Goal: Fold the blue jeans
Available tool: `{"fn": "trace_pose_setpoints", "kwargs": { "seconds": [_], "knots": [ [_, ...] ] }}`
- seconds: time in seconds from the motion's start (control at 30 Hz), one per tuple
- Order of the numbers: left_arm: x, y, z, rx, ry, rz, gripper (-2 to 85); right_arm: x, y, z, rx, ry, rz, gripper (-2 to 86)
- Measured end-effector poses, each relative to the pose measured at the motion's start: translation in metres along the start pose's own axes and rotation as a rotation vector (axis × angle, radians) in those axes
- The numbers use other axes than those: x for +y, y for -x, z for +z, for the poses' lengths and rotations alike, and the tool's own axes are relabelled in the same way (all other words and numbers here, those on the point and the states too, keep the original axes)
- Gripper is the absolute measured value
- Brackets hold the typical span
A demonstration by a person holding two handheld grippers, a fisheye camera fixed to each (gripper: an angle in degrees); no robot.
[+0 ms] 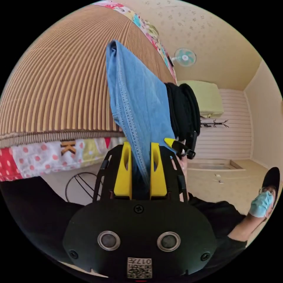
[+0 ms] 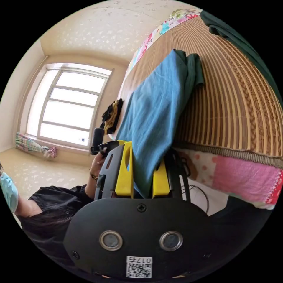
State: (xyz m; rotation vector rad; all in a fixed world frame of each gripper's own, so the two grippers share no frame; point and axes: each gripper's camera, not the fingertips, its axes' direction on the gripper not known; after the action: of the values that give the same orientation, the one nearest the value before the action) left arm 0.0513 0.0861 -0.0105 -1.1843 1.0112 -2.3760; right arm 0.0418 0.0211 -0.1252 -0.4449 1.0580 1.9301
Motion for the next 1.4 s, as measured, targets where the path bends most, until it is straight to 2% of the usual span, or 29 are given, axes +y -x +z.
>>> {"fn": "trace_pose_setpoints", "kwargs": {
  "seconds": [0.03, 0.07, 0.13, 0.2, 0.33, 0.43, 0.53, 0.63, 0.7, 0.8, 0.83, 0.87, 0.9, 0.97, 1.0, 1.1, 1.17, 1.2, 1.3, 1.37, 1.4],
  "knots": [
    [0.009, -0.007, -0.003, 0.124, 0.088, 0.050, 6.9, 0.010, 0.004, -0.008, -0.163, -0.008, -0.012, 7.3],
    [0.023, -0.019, -0.015, 0.224, 0.072, 0.094, 6.6, 0.021, 0.010, -0.020, -0.314, -0.031, -0.031, 6.8],
    [0.035, -0.047, -0.031, 0.317, 0.042, 0.156, 6.5, 0.032, 0.026, -0.044, -0.428, -0.083, -0.089, 6.3],
    [0.034, -0.086, -0.040, 0.342, 0.032, 0.232, 6.6, 0.030, 0.050, -0.069, -0.443, -0.104, -0.169, 6.0],
    [-0.005, -0.192, -0.054, 0.250, -0.042, 0.432, 7.0, -0.014, 0.102, -0.141, -0.388, -0.149, -0.342, 5.8],
    [-0.040, -0.270, -0.053, 0.307, -0.081, 0.598, 7.4, -0.057, 0.142, -0.212, -0.420, -0.176, -0.501, 5.9],
    [-0.072, -0.352, -0.031, 0.227, -0.107, 0.735, 7.7, -0.081, 0.188, -0.288, -0.288, -0.238, -0.605, 6.1],
    [-0.109, -0.407, 0.021, 0.115, -0.071, 0.796, 8.1, -0.087, 0.202, -0.346, -0.132, -0.329, -0.537, 6.3],
    [-0.135, -0.414, 0.062, 0.109, -0.031, 0.740, 8.8, -0.086, 0.183, -0.369, -0.071, -0.387, -0.423, 6.5],
    [-0.163, -0.394, 0.146, 0.066, 0.068, 0.652, 10.6, -0.062, 0.123, -0.388, 0.084, -0.528, -0.181, 6.9],
    [-0.162, -0.379, 0.182, -0.002, 0.109, 0.652, 10.2, -0.042, 0.093, -0.388, 0.166, -0.582, -0.038, 6.9],
    [-0.154, -0.358, 0.219, -0.064, 0.182, 0.642, 9.9, -0.013, 0.065, -0.385, 0.251, -0.639, 0.109, 6.5],
    [-0.146, -0.346, 0.236, -0.079, 0.230, 0.633, 9.8, 0.004, 0.056, -0.381, 0.306, -0.682, 0.160, 6.2],
    [-0.104, -0.291, 0.276, 0.006, 0.353, 0.629, 7.5, 0.074, 0.047, -0.346, 0.575, -0.868, 0.257, 4.2],
    [-0.093, -0.278, 0.278, 0.039, 0.358, 0.623, 6.8, 0.089, 0.051, -0.331, 0.628, -0.898, 0.244, 3.8],
    [-0.040, -0.213, 0.252, 0.105, 0.253, 0.563, 5.0, 0.128, 0.079, -0.241, 0.756, -0.961, 0.045, 2.1],
    [-0.002, -0.176, 0.202, 0.047, 0.087, 0.552, 2.5, 0.129, 0.108, -0.154, 0.790, -0.956, -0.220, 1.2],
    [0.008, -0.169, 0.187, 0.011, 0.040, 0.552, 1.4, 0.127, 0.114, -0.133, 0.778, -0.951, -0.285, 1.1],
    [0.058, -0.149, 0.102, -0.318, -0.237, 0.537, -0.5, 0.090, 0.128, -0.033, 0.590, -0.828, -0.531, 0.7],
    [0.105, -0.152, 0.040, -0.704, -0.471, 0.490, -0.4, 0.030, 0.126, 0.047, 0.483, -0.534, -0.536, 0.5],
    [0.115, -0.152, 0.027, -0.815, -0.521, 0.452, -0.3, 0.015, 0.125, 0.068, 0.487, -0.461, -0.526, 0.5]
  ]
}}
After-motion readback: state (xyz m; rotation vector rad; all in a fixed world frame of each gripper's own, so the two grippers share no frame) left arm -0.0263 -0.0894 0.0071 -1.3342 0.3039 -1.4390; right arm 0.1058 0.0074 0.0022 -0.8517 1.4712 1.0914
